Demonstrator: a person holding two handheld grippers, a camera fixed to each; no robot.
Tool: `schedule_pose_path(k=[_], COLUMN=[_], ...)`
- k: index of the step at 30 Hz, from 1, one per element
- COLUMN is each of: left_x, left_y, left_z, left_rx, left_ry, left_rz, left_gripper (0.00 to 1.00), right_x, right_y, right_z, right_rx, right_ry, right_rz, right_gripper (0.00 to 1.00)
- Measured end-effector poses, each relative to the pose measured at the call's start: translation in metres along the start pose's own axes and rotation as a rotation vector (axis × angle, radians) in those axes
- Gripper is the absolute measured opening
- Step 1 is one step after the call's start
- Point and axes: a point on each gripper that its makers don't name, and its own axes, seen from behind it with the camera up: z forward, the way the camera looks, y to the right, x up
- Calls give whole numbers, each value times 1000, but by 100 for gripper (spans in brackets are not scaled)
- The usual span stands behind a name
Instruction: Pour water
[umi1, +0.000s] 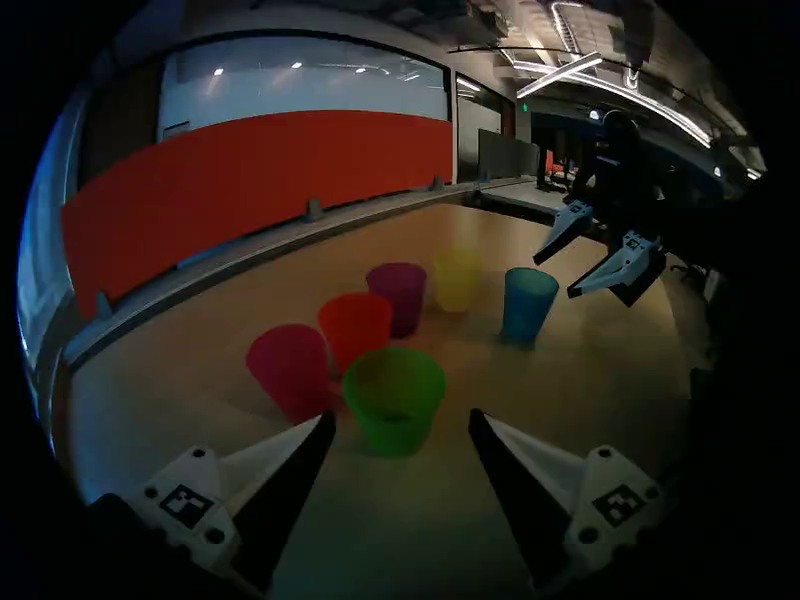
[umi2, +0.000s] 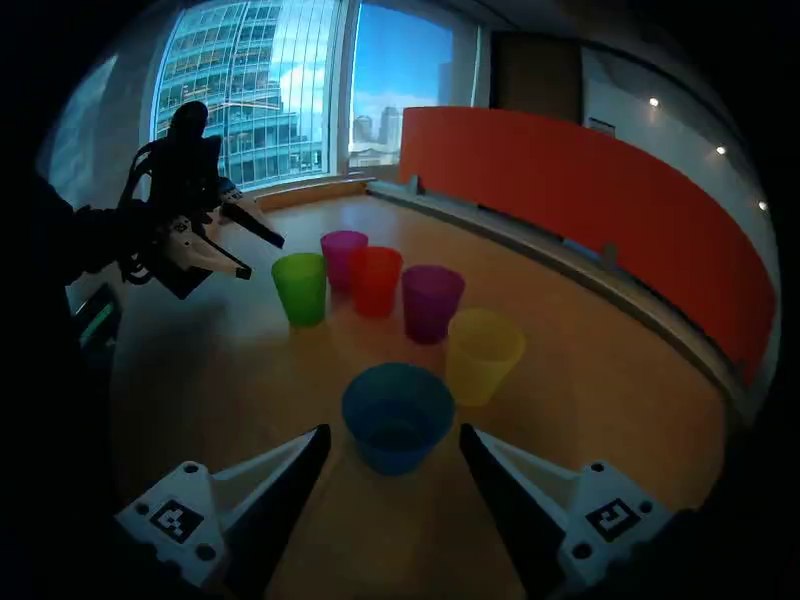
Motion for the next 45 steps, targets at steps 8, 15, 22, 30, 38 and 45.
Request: schedule_pose_path(k=[8, 15, 22, 30, 38, 45], left_x=[-10, -13, -11, -8, -4, -5], left_y=[-4, -5, -6, -8, -7, -5], left_z=[12, 26, 38, 51, 60, 66], left_rx=[-3, -9, -16, -25, -34, -39], left_ry=[-28, -43, -47, -45, -45, -59], left_rz=[-1, 1, 10, 11, 10, 27], left_gripper=[100, 100, 99, 99, 99, 94], right_x=[-7, -10, -10, -10, -8, -7], right_y=[1, 1, 0, 1, 1, 2], right_z=[10, 19, 29, 40, 43, 45], right_rx=[3, 12, 20, 27, 31, 32], right_ry=[-18, -30, -37, -42, -42, -43], right_rz=[8, 17, 16, 28, 31, 26], right_gripper=[100, 100, 100, 100, 100, 100])
